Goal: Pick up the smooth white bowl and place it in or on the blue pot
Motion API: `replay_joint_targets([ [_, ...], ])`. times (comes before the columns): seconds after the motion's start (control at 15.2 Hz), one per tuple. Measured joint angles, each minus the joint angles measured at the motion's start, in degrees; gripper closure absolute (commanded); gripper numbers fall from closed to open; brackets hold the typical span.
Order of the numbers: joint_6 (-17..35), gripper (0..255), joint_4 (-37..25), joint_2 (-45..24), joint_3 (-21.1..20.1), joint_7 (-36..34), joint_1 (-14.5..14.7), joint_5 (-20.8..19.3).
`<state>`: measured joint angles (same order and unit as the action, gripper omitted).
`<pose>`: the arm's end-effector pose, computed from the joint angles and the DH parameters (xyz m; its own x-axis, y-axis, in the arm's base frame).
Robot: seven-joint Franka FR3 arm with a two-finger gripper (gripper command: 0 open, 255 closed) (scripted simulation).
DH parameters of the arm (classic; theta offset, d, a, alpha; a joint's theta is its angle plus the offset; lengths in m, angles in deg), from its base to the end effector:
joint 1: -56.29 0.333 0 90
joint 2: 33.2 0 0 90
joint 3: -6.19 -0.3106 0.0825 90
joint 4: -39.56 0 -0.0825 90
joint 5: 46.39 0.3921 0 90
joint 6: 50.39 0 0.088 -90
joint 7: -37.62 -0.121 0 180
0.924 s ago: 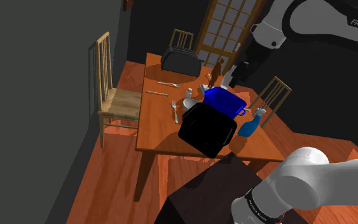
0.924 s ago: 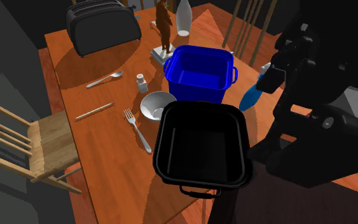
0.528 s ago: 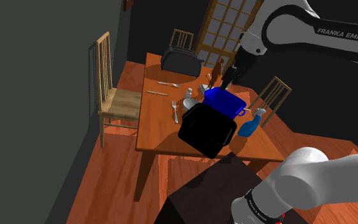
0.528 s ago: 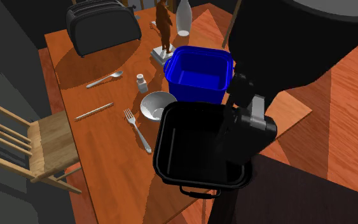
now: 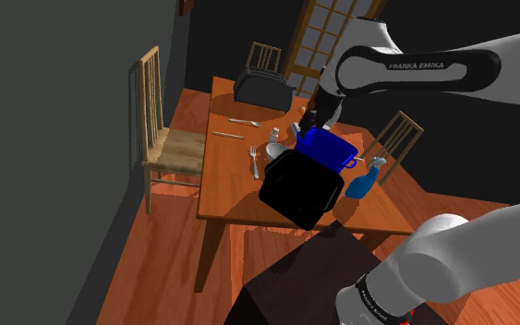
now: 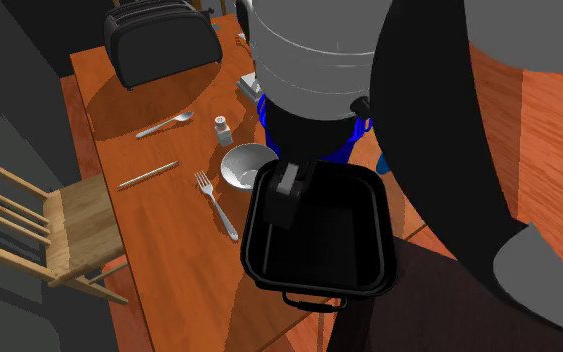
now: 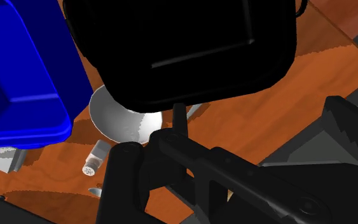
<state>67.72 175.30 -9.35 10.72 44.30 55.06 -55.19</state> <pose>0.4422 -0.0560 0.4699 0.9917 0.0913 0.0908 0.0799 -0.9894 0.1216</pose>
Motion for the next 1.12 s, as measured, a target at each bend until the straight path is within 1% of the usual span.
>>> replay_joint_targets([
  [0.33,7.54,0,-3.09,-10.74,1.18,0.48,-0.71,-1.01],
  [0.53,11.75,0,-3.98,-15.92,1.81,0.63,-1.21,-1.63],
  [0.79,16.09,0,-8.88,-25.28,2.39,0.88,-1.66,-1.83],
  [0.99,18.48,0,-12.49,-31.34,2.74,1.16,-2.09,-1.91],
  [1.12,19.67,0,-16.15,-36.18,2.95,1.56,-2.51,-1.71],
])
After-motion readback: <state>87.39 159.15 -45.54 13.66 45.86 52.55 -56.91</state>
